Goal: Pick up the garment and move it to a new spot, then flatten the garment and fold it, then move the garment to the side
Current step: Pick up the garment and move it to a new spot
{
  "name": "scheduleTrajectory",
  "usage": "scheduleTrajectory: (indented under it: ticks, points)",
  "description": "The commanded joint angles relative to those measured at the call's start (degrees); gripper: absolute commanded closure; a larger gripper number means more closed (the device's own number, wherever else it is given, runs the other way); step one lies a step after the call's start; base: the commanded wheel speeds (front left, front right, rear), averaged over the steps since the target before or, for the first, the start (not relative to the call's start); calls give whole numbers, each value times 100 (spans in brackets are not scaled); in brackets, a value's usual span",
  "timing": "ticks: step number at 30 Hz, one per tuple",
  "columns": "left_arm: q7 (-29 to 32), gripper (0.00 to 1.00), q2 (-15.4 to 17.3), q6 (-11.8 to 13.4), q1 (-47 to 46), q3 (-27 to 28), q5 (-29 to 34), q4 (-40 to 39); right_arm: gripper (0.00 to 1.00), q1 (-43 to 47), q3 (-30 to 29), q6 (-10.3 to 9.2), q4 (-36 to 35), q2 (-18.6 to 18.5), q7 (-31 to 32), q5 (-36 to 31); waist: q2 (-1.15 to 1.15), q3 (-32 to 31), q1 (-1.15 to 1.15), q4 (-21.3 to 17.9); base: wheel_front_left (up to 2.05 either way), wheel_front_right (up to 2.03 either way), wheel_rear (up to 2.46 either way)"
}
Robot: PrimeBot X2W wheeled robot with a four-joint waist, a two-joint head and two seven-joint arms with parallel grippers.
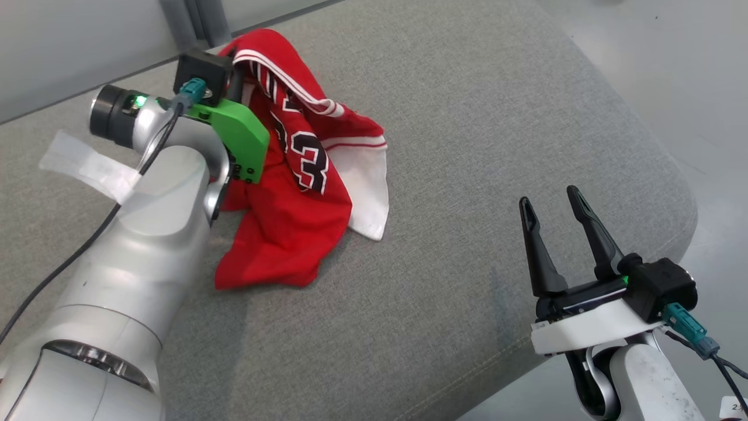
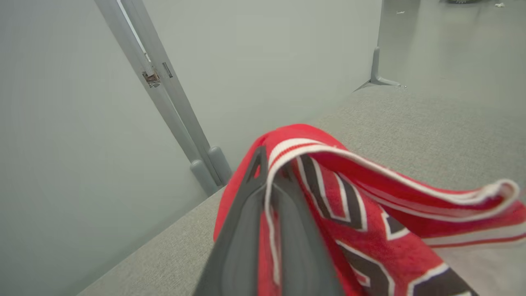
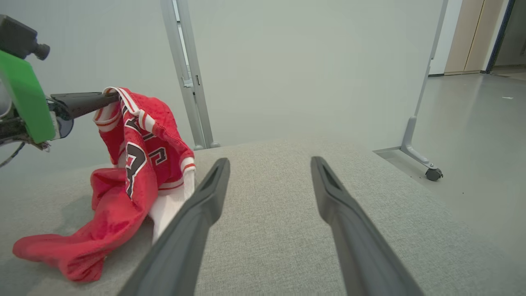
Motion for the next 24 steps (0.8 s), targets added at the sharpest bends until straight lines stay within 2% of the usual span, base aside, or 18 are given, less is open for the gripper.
scheduleTrajectory:
  ticks: [1, 2, 3, 4, 5, 6, 11, 15, 24]
  points:
    - [-31, 100, 89, 57, -90, 13, 20, 182, 0, -35, -14, 0, 1, -9, -20, 32, 0, 169, 0, -46, 0, 0, 0]
    - [-41, 100, 116, 96, -90, 36, 1, 254, 0, -47, -11, 1, 8, -10, -20, 38, 0, 169, 0, -17, 0, 0, 0]
    - [-47, 71, 125, 131, -88, 61, -24, 318, 0, -58, -3, 1, 14, -9, -20, 38, 0, 167, 0, 16, 0, 0, 0]
    - [-53, 8, 131, 155, -88, 73, -36, 370, 0, -73, 3, 1, 16, -10, -20, 32, 0, 169, 0, 50, 0, 0, 0]
    - [-53, 8, 131, 155, -88, 73, -36, 370, 0, -73, 3, 1, 16, -10, -20, 32, 0, 169, 0, 50, 0, 0, 0]
    - [-56, 0, 132, 197, -80, 104, -65, 425, 0, -88, 12, 0, 21, -9, -20, 31, 0, 166, 0, 85, 0, 0, 0]
    - [-59, 0, 16, 218, 1, 165, -162, 588, 0, -129, -7, 0, 48, -13, -20, -36, 0, 114, 0, 269, 0, 0, 0]
    - [61, 0, -66, 137, 105, 177, -265, 721, 0, -90, -49, 0, 77, -13, -20, -107, 0, 19, 0, 446, 0, 0, 0]
    - [-39, 0, -312, -369, 754, 291, -723, 422, 0, 116, -354, 0, 66, -14, -20, -264, 0, -359, 0, 1083, 0, 0, 0]
